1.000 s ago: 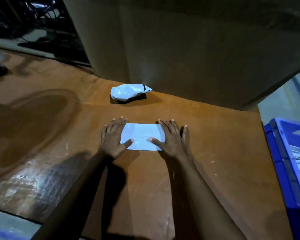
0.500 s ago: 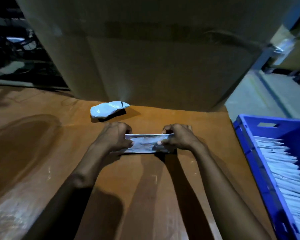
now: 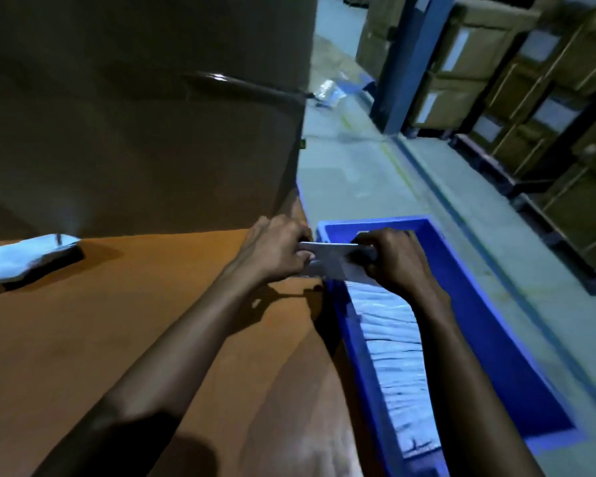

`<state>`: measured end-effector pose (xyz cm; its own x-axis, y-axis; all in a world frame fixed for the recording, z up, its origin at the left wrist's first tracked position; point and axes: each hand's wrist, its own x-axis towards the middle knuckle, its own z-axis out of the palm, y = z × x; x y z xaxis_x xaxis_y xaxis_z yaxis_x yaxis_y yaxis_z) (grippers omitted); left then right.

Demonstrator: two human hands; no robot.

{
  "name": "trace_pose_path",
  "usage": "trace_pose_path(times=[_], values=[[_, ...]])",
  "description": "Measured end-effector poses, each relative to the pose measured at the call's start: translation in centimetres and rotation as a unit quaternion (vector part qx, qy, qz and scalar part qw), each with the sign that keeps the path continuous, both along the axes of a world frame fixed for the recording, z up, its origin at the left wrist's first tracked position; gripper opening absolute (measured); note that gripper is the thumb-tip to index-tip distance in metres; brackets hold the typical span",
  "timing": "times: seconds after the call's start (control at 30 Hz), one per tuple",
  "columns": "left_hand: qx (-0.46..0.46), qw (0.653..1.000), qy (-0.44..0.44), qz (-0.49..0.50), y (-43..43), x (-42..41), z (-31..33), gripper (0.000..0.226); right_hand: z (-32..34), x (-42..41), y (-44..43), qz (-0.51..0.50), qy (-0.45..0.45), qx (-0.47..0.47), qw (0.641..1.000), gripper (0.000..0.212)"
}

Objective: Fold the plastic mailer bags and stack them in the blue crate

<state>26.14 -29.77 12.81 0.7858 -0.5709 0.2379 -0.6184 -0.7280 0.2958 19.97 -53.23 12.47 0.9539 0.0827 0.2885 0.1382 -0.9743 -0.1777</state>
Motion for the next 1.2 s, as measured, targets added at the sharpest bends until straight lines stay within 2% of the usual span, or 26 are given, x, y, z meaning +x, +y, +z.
trace_pose_path(times=[0.13,0.37,0.43,0.57,0.63,0.67,0.73,0.8,0.93,1.0,1.1,1.2], values=[[0.025,0.999,-0.029,-0.005,-8.6,2.5,-0.7,0.022,-0.8,2.4,-8.6,-0.003,-0.015,0.024,1.000,0.007],[0.124,0.991,-0.041,0.019,-18.2,7.3,-4.0,0.017,-4.8,8.3,-18.0,0.002,0.048,0.012,0.999,0.013],[0.103,0.992,-0.059,0.042,-19.5,8.2,-5.9,0.016,-6.1,10.0,-19.6,0.000,0.053,0.017,0.998,0.013],[-0.010,0.977,-0.154,0.144,-21.4,7.3,-9.6,0.023,-8.9,13.3,-21.9,0.006,0.069,0.020,0.997,0.012],[-0.006,0.980,-0.170,0.102,-22.9,6.1,-12.1,0.029,-10.3,14.8,-22.3,0.014,0.082,0.022,0.996,0.010],[0.016,0.988,-0.143,0.060,-23.7,5.7,-13.5,0.030,-10.8,15.4,-22.3,0.015,0.097,0.020,0.995,0.010],[0.070,0.997,-0.002,0.029,-25.0,5.5,-16.2,0.037,-11.7,16.6,-22.2,0.025,0.117,0.008,0.993,0.008],[0.124,0.983,0.125,0.042,-26.0,6.0,-18.2,0.060,-12.5,17.5,-22.5,0.034,0.119,-0.010,0.992,0.008],[0.203,0.961,0.181,0.043,-27.9,8.1,-20.0,0.093,-13.4,17.8,-22.8,0.025,0.084,-0.014,0.996,0.003],[0.213,0.950,0.223,0.053,-28.6,9.1,-20.4,0.092,-14.0,17.7,-23.0,0.033,0.072,-0.025,0.997,0.008],[0.200,0.939,0.272,0.064,-29.0,9.7,-20.5,0.068,-14.4,17.4,-22.8,0.038,0.070,-0.022,0.997,0.007],[0.185,0.921,0.335,0.077,-29.1,9.7,-20.4,0.072,-14.3,16.6,-22.6,0.064,0.061,0.007,0.996,0.007]])
